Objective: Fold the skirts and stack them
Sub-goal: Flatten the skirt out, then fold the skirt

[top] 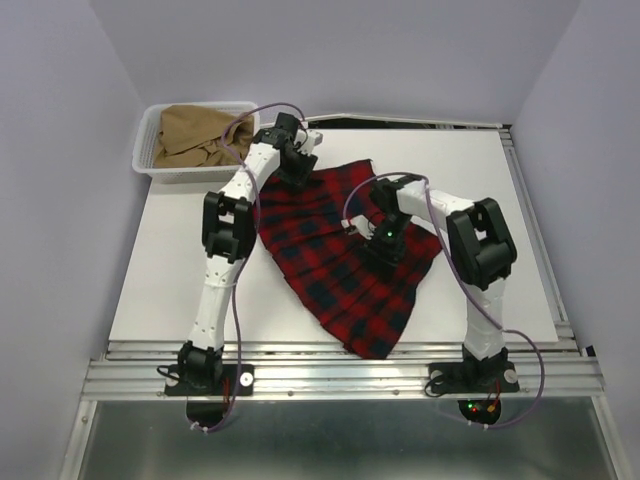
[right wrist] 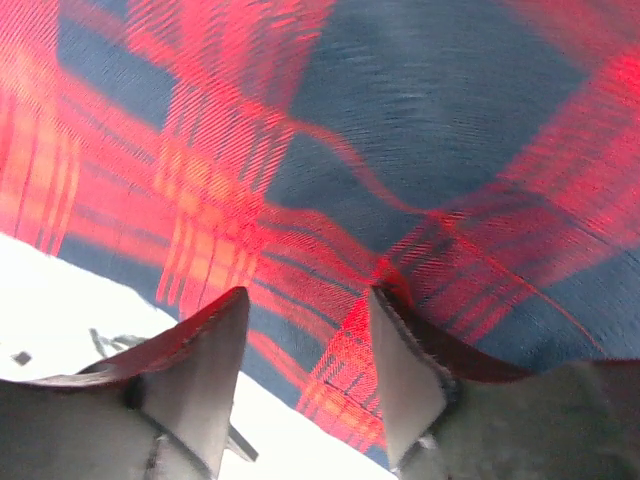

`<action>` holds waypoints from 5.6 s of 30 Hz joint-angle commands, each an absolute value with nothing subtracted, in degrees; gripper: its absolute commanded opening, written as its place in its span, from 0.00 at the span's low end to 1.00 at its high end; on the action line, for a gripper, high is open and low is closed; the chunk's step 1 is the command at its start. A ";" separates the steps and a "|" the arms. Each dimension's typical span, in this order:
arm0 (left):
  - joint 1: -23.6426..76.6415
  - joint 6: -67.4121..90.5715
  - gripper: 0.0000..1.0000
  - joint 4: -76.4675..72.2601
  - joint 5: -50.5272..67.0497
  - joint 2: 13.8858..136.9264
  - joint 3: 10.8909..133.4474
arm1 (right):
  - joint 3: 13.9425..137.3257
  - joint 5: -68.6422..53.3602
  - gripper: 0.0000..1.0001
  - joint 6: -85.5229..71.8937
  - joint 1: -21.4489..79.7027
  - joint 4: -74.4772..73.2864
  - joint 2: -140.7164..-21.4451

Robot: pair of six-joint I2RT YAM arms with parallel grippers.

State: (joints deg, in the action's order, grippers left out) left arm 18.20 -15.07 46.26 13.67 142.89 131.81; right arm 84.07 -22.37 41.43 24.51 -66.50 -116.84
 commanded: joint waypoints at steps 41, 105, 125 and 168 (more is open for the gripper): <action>18.72 -15.90 0.61 37.87 18.99 125.14 105.89 | 79.03 -30.92 0.48 36.19 19.34 -68.01 -113.13; 5.98 -26.61 0.73 33.39 31.55 104.86 111.72 | 101.73 -34.65 0.01 45.61 24.51 -57.93 -106.63; 14.32 -65.83 0.72 10.40 16.45 76.82 55.21 | 72.07 -19.95 0.01 48.16 30.15 -42.89 -93.51; 19.86 -75.59 0.61 17.39 13.88 97.38 67.49 | 77.61 -17.31 0.01 45.88 27.42 -42.89 -95.89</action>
State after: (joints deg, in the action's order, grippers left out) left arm 19.79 -77.03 15.66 13.65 97.08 62.59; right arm 75.40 -18.31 46.26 27.81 -44.47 -95.35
